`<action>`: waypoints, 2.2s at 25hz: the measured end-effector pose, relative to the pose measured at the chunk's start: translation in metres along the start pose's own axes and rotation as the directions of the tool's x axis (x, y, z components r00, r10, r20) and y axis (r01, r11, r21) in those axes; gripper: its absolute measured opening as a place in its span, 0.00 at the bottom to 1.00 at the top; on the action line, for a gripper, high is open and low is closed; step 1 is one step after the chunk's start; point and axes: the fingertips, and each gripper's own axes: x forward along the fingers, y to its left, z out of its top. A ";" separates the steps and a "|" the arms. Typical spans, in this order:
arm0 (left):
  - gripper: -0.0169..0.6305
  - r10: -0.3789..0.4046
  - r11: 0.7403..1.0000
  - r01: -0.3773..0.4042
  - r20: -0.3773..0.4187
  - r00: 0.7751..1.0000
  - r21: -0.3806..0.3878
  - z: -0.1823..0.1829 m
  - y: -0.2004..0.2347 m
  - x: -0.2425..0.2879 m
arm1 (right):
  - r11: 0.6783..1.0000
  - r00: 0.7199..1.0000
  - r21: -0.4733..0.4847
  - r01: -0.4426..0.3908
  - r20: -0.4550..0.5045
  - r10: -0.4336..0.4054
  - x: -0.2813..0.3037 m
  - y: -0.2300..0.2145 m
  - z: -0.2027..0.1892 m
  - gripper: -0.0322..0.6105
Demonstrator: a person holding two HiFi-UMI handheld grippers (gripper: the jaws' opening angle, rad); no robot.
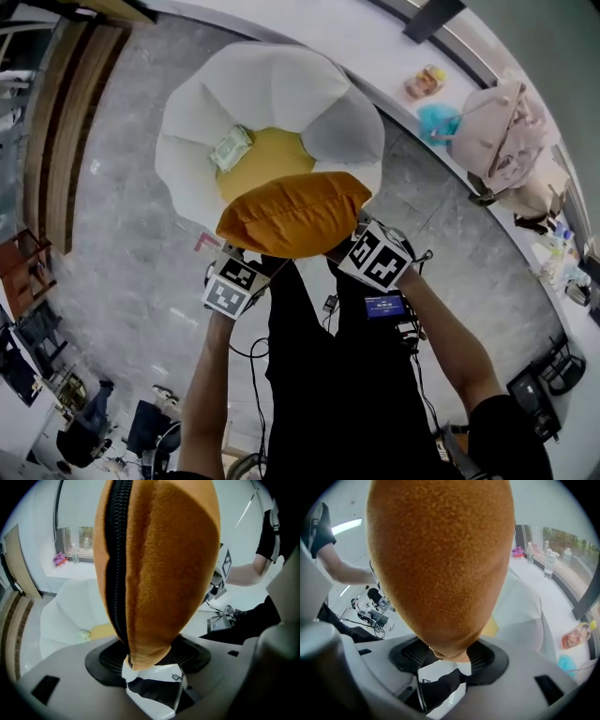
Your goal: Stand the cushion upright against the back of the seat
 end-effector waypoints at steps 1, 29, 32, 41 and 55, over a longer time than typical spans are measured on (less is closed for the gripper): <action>0.50 -0.004 1.000 0.005 -0.007 1.000 0.003 -0.003 0.008 0.006 | 1.000 1.000 0.011 -0.004 -0.003 0.004 0.009 -0.006 -0.002 0.46; 0.50 0.192 0.970 -0.188 -0.014 0.981 0.157 -0.050 0.239 0.210 | 0.978 0.978 0.048 0.202 0.050 -0.204 0.238 -0.219 -0.022 0.45; 0.50 0.195 0.970 -0.189 -0.024 0.981 0.153 -0.055 0.256 0.227 | 0.977 0.977 0.050 0.207 0.041 -0.209 0.256 -0.234 -0.025 0.45; 0.50 0.207 0.965 -0.197 -0.038 0.978 0.174 -0.055 0.302 0.272 | 0.966 0.970 0.099 0.240 0.023 -0.244 0.296 -0.283 -0.032 0.45; 0.52 0.177 0.966 -0.162 -0.059 0.982 0.202 -0.063 0.323 0.304 | 0.941 0.970 0.240 0.239 -0.011 -0.244 0.326 -0.305 -0.053 0.47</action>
